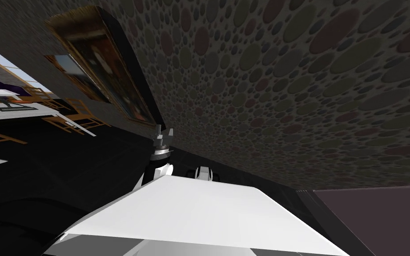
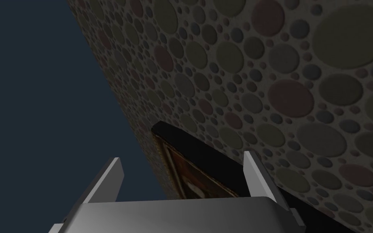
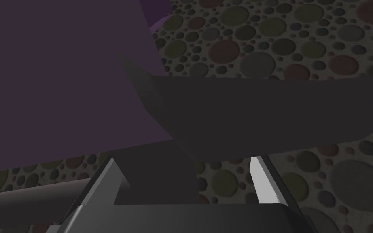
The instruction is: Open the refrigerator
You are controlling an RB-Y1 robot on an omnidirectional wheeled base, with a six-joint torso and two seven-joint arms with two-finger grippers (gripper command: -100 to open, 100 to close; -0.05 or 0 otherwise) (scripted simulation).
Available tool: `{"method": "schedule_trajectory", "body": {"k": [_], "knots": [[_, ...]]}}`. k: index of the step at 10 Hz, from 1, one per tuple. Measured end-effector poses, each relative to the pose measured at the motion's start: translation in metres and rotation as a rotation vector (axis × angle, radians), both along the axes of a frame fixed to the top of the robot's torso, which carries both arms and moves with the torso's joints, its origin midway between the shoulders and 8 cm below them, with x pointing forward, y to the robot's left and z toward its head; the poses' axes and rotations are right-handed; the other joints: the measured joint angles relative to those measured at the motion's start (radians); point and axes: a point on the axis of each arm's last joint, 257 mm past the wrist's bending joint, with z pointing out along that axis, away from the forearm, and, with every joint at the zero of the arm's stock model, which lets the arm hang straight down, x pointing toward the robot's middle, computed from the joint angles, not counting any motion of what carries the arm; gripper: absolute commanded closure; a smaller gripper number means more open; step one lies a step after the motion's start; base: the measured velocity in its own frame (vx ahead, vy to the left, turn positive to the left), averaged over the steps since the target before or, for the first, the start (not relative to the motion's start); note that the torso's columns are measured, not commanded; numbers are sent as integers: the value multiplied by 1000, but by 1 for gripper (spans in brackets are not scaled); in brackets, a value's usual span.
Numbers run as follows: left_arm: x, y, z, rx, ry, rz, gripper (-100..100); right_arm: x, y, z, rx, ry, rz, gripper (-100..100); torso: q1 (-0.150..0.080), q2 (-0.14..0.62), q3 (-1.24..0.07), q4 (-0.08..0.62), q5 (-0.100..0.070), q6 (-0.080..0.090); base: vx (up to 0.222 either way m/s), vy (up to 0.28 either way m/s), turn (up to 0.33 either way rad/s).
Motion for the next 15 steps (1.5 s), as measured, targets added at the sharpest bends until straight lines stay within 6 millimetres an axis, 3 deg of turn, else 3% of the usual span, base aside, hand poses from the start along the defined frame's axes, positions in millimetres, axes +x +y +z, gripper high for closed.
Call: {"method": "schedule_trajectory", "body": {"k": [2,3,4,5,6,10,15], "knots": [[0,0,0,0,0,0,0,-22,-9,-12,11,22,-49,100,-5,10,8,4,-5,2,24,51,62],[0,0,0,0,0,0,0,-12,-14,-6,3,21,-49,100,-1,3,3,1,-4,-6,87,130,126],[0,0,0,0,0,0,0,-1,-17,1,-5,19,-48,100,4,-3,-1,-1,-1,-3,67,53,49],[0,0,0,0,0,0,0,-3,-20,-2,-4,21,-59,-100,3,1,2,0,-2,2,63,72,-186],[0,0,0,0,0,0,0,4,-22,17,-22,19,-48,-100,12,7,3,3,9,5,57,60,-150],[0,0,0,0,0,0,0,29,-18,63,-52,15,1,-100,38,8,0,4,30,3,51,40,-159],[0,0,0,0,0,0,0,82,-8,121,-83,12,88,-100,51,8,-1,4,38,2,51,53,-138]]}}
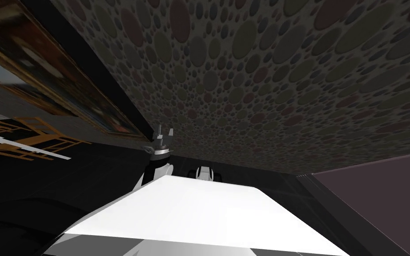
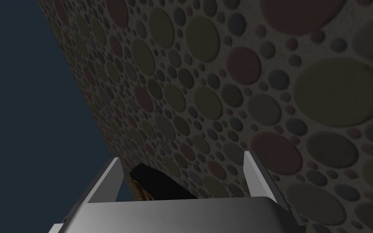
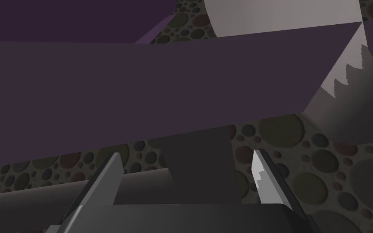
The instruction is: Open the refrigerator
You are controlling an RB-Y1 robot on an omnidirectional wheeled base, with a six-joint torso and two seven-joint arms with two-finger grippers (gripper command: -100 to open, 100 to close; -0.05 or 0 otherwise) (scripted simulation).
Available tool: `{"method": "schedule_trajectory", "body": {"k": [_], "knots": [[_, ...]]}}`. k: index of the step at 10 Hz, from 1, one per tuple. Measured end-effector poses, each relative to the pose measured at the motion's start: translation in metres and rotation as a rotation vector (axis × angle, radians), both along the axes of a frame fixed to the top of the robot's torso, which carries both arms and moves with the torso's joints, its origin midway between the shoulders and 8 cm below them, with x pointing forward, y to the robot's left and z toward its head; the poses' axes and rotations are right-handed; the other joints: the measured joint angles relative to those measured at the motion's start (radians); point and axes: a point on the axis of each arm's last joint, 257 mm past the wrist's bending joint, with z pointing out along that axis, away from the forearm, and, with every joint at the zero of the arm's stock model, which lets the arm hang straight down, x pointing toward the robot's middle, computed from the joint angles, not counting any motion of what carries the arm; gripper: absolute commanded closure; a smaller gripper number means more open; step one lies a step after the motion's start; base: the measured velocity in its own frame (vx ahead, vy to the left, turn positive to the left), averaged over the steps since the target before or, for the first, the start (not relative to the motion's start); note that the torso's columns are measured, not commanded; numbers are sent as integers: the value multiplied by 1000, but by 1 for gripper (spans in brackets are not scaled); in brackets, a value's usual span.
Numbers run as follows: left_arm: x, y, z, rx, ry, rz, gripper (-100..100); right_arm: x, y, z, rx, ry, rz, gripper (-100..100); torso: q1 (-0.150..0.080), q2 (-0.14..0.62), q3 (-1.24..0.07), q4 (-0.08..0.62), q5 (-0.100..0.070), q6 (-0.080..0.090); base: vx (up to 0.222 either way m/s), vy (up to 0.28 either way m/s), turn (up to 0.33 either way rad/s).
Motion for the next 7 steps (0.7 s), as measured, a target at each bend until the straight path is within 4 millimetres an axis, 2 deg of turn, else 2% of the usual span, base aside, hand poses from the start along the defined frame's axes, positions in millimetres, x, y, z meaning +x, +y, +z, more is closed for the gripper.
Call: {"method": "schedule_trajectory", "body": {"k": [1,2,7], "knots": [[0,0,0,0,0,0,0,6,3,4,-2,3,10,-100,-2,0,0,0,-1,0,16,17,10],[0,0,0,0,0,0,0,7,4,5,-1,1,11,0,-4,2,1,1,-1,1,5,5,8],[0,0,0,0,0,0,0,8,4,4,0,3,13,0,-3,1,1,0,-1,1,0,0,0]]}}
